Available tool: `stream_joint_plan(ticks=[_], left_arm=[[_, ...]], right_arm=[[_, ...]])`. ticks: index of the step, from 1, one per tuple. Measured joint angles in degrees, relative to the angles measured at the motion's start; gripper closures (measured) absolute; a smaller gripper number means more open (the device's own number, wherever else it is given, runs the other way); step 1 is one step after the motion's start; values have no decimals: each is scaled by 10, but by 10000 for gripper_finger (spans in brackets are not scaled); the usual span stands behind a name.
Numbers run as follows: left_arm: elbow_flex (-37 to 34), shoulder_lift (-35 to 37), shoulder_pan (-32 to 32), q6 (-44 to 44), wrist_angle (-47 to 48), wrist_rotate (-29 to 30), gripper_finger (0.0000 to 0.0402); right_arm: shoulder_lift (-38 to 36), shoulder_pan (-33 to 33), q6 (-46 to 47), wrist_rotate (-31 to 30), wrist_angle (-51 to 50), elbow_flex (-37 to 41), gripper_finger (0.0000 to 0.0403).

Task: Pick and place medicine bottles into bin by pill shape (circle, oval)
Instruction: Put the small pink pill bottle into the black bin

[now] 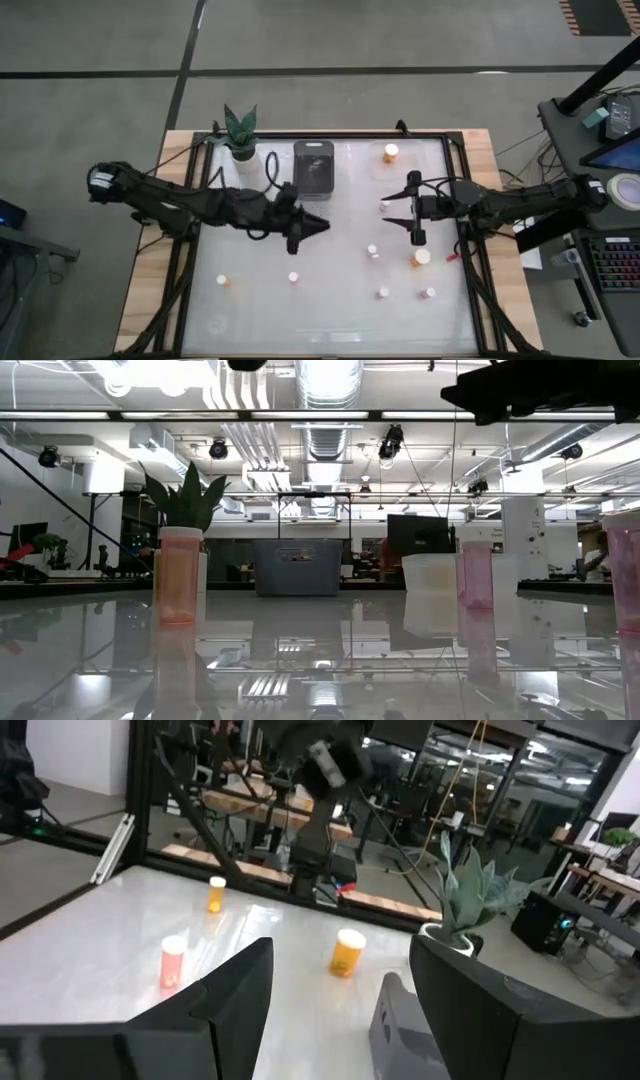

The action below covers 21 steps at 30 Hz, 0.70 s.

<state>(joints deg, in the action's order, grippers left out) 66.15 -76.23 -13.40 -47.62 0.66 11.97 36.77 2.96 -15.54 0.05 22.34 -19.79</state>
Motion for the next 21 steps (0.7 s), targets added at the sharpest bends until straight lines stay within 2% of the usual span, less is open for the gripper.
stream_joint_plan(ticks=[2, 6, 13, 15, 17, 19, 21], left_arm=[[23, -2, -17, -67, 68, 19, 359], [51, -21, -56, -170, 126, 45, 359], [71, -72, -109, -300, 168, 49, 359], [70, -90, -122, -362, 183, 27, 359], [74, -110, -130, -410, 215, -23, 359], [85, -130, -136, -438, 273, -75, 360], [107, -150, -138, -452, 341, -98, 363]], right_arm=[[-3, 0, 0, 0, 2, 1, 175], [-3, 0, 6, 0, 1, 2, 175], [-3, 0, 32, 0, -11, 2, 174], [-3, 0, 40, 0, -21, 2, 174], [-2, 0, 42, 0, -27, 2, 174], [-2, 0, 42, 0, -28, 3, 174], [-3, 0, 42, 0, -28, 3, 174]])
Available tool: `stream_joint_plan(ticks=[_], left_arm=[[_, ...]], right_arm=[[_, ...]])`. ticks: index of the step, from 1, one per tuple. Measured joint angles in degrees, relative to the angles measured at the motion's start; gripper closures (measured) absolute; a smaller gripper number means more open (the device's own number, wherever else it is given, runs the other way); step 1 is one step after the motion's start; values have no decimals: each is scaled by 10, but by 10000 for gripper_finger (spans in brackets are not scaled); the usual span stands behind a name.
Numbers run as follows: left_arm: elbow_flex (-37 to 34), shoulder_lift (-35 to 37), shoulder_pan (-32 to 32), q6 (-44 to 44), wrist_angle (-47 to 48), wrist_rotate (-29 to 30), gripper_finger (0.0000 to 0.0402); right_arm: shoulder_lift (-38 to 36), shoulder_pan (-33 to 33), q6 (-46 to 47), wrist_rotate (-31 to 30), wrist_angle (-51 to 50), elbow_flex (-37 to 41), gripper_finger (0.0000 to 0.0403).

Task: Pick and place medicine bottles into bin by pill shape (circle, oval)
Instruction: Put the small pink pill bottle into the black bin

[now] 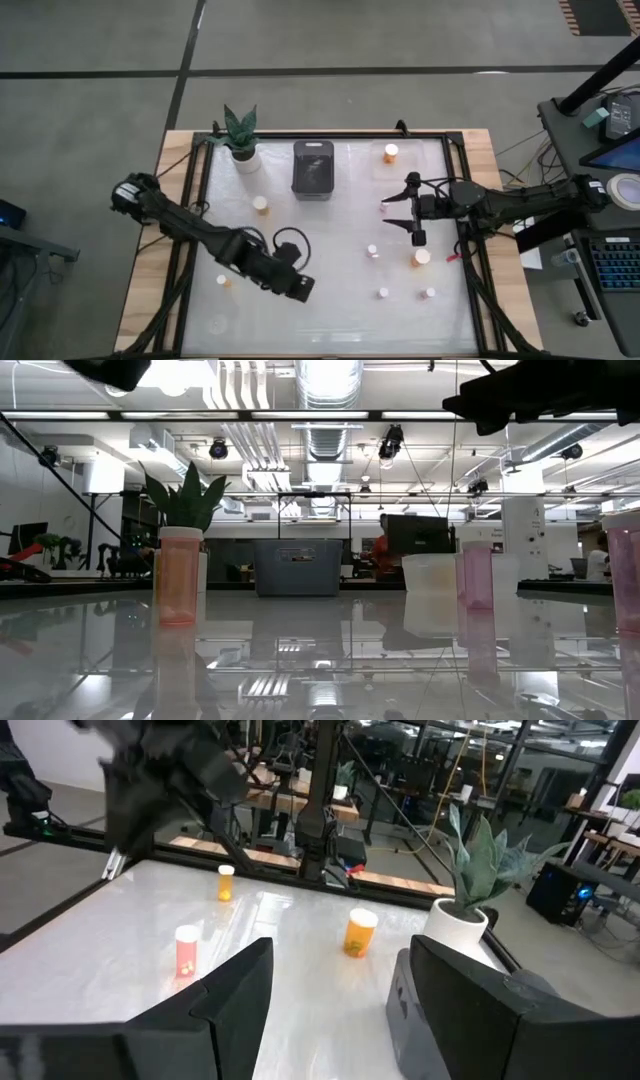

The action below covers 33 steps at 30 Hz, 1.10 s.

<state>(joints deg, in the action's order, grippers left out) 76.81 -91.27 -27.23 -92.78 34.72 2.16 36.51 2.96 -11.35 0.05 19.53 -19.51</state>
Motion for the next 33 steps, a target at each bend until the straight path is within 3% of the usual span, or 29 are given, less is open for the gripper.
stream_joint_plan(ticks=[5, 11, 24, 33], left_arm=[[62, -32, 2, 1, 128, -6, 395], [88, -56, 2, 1, 203, 49, 401], [72, -102, 22, 67, 208, 57, 401], [72, -106, 20, 229, 213, 57, 398]], right_arm=[[0, 0, -6, 0, 2, 0, 174], [0, 0, -25, 0, 22, 0, 175], [0, 0, -47, -1, 22, 0, 174], [0, 0, -47, -1, 22, 0, 175]])
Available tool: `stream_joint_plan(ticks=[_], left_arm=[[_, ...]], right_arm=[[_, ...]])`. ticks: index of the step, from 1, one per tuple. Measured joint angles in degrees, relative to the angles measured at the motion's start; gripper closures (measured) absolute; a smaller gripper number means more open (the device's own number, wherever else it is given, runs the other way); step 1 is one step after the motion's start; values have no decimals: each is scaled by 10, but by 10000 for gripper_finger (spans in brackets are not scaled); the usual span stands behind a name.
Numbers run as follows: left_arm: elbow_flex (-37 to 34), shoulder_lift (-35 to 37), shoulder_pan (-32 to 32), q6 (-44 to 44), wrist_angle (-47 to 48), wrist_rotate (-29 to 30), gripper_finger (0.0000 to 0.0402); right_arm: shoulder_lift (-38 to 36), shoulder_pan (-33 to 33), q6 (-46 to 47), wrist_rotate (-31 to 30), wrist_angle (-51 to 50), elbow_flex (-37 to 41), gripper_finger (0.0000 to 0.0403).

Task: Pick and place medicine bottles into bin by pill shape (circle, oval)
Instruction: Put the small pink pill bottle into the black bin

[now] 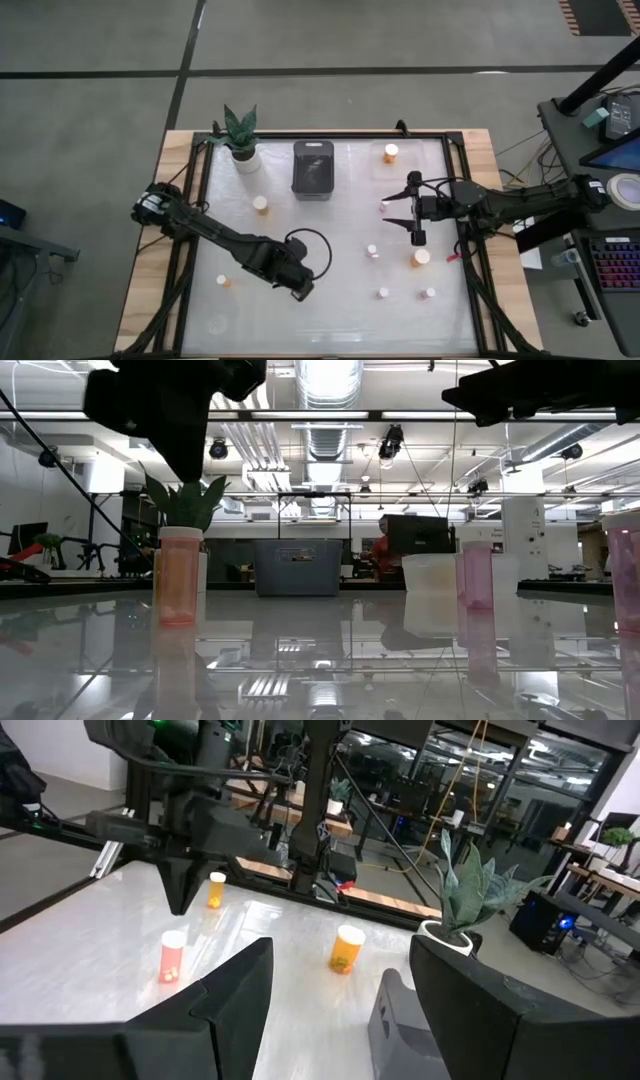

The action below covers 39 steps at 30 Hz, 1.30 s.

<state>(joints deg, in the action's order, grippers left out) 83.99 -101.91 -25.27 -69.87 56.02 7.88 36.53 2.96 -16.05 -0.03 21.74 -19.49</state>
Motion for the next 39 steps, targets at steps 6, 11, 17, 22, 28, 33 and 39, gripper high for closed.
stream_joint_plan(ticks=[6, 11, 17, 22, 28, 33, 39], left_arm=[[-7, 0, -26, 213, 1, 3, 346], [-9, -1, -38, 238, 0, 29, 271], [-9, -1, -44, 268, -3, 92, 183], [-20, -1, -45, 273, -24, 92, 163], [-58, -1, -45, 270, -62, 88, 174], [-92, -1, -45, 268, -116, 88, 187], [-113, -1, -45, 267, -142, 89, 199]], right_arm=[[0, 0, 3, 0, -2, 0, 175], [0, 0, 7, 0, -5, 0, 174], [7, 0, 18, 0, -5, 0, 175], [8, 0, 21, 0, -8, 0, 175], [8, 0, 21, 0, -14, 0, 174], [8, 0, 21, 0, -16, 0, 175], [8, 0, 21, 0, -17, 0, 175]])
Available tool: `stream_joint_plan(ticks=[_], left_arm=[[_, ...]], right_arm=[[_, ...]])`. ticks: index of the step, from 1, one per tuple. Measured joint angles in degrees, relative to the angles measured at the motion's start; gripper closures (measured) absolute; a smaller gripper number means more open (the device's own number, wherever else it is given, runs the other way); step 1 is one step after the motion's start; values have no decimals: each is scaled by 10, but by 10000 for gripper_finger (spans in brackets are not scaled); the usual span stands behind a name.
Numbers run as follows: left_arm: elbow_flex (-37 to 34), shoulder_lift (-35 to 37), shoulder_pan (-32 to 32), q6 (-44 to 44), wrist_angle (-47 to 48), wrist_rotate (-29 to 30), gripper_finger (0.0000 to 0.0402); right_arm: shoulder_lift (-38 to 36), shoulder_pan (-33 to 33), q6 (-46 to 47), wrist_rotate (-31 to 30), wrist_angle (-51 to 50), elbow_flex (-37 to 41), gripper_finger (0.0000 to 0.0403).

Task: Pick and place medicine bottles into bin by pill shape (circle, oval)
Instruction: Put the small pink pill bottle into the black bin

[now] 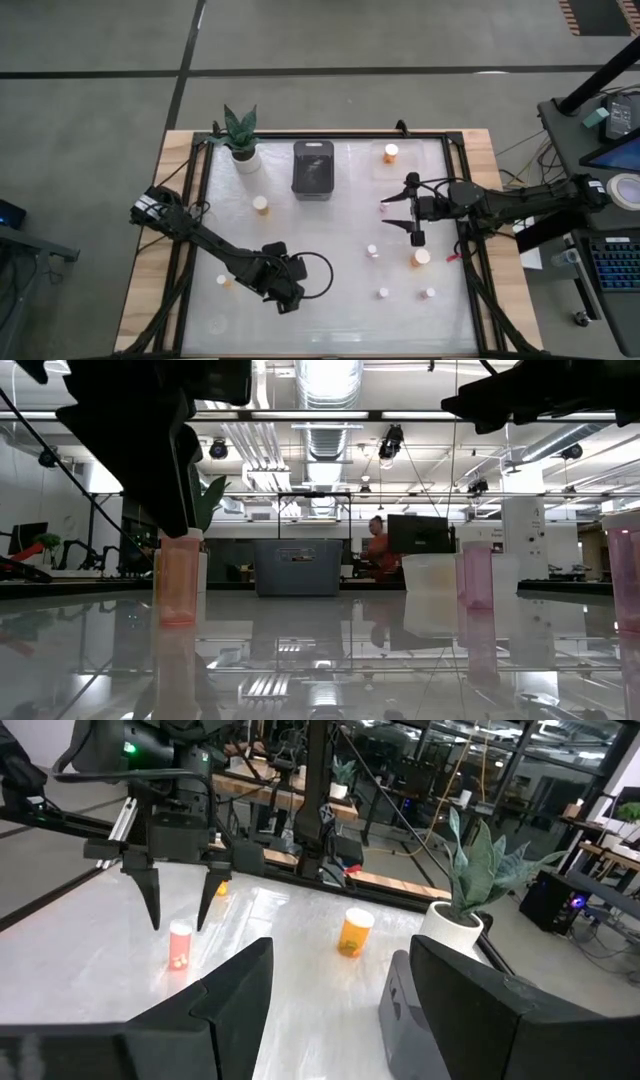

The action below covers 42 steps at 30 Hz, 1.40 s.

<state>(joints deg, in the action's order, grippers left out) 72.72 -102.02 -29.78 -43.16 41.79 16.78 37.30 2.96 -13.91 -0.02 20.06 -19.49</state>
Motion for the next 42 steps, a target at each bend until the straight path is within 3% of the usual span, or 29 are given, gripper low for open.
stream_joint_plan(ticks=[18, 30, 37, 42], left_arm=[[-16, 0, 0, -14, -19, 2, 211], [-19, 0, 1, -14, -19, 2, 313], [7, 0, 7, -13, -18, -4, 315], [55, 0, 35, 6, 1, -41, 313]], right_arm=[[0, 0, 9, 0, -1, 0, 175], [0, 0, 9, 0, -2, 0, 175], [0, 0, 9, 0, -4, 0, 175], [0, 0, 9, 0, -4, 0, 175]])
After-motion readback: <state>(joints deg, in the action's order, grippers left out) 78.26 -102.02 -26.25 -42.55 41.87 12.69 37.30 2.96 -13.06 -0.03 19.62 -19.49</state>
